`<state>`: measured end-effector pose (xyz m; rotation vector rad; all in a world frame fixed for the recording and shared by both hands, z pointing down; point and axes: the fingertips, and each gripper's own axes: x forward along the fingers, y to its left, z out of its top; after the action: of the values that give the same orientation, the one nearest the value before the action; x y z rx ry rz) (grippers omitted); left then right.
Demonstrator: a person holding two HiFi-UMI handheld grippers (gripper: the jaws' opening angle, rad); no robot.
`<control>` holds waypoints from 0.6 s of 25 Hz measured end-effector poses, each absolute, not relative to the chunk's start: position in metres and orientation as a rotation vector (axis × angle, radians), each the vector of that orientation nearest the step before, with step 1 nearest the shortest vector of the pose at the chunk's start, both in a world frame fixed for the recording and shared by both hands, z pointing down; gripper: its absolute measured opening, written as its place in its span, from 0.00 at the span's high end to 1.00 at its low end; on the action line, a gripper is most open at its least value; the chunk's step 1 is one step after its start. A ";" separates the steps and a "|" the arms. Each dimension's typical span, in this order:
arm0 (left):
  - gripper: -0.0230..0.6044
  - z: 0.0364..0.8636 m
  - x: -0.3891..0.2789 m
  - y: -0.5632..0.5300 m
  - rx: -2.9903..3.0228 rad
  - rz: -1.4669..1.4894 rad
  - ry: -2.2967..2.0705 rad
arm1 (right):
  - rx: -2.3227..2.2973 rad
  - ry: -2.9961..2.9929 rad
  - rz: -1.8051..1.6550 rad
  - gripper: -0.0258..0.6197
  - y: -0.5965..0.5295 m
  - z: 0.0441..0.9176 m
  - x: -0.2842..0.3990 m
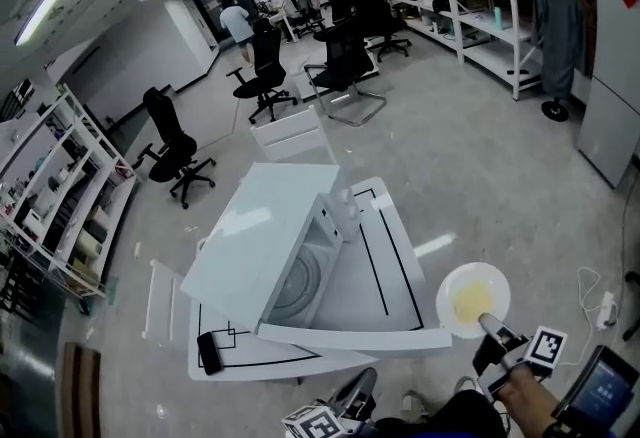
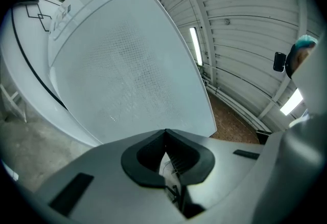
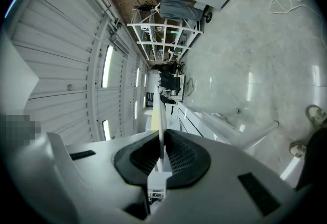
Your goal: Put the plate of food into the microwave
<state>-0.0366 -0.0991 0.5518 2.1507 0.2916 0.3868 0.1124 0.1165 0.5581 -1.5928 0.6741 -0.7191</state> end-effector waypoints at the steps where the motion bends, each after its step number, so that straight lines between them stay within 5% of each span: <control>1: 0.95 0.552 -0.037 -0.102 2.151 0.380 0.280 | -1.590 0.682 -0.728 0.93 0.113 0.558 0.116; 15: 0.95 0.536 -0.034 -0.117 2.157 0.184 -0.105 | -1.472 0.938 -1.001 0.93 0.036 0.556 0.176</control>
<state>-0.0345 -0.1165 0.5362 2.1573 -0.1051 0.1844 0.1762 0.0359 0.5557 -1.4717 0.9380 -1.0009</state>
